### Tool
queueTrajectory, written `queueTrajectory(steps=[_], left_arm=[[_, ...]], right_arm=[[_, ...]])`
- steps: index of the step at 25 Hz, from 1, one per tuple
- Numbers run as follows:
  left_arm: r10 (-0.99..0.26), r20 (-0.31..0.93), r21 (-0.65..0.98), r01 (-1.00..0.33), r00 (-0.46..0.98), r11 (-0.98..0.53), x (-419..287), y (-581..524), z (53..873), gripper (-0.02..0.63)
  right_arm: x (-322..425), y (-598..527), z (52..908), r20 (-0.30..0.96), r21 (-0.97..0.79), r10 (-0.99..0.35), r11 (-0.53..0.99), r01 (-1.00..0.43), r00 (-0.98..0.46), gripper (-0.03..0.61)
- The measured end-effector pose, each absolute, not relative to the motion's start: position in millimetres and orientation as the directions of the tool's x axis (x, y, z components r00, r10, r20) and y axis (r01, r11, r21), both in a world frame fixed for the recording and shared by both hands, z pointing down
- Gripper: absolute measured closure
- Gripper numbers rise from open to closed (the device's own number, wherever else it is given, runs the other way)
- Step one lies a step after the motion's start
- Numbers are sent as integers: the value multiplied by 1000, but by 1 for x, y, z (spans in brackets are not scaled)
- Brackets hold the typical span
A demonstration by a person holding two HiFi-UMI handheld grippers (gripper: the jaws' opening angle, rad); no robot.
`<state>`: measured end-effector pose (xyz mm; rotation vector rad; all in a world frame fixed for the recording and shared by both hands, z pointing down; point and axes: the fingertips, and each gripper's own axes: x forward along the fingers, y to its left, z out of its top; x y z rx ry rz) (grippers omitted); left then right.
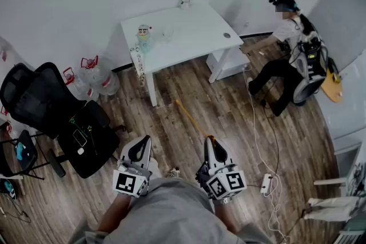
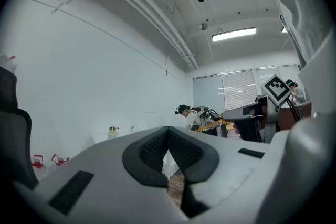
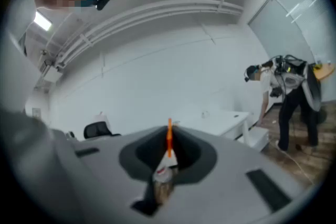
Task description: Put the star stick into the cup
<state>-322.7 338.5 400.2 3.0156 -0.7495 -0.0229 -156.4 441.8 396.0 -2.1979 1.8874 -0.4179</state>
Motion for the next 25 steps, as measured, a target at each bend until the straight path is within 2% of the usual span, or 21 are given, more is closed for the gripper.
queueTrajectory(steps=[10,25], left_arm=[[-492,14,32,-493,870,-870,-330,349,408,584],[-453,22,15,-453,891,-891,-305,368,412,584]], right_arm=[[-159,448,400,78,-342,-991,-132,-930,111,532],[-144,466,403,78,-346,-989,-143,-927,124,534]])
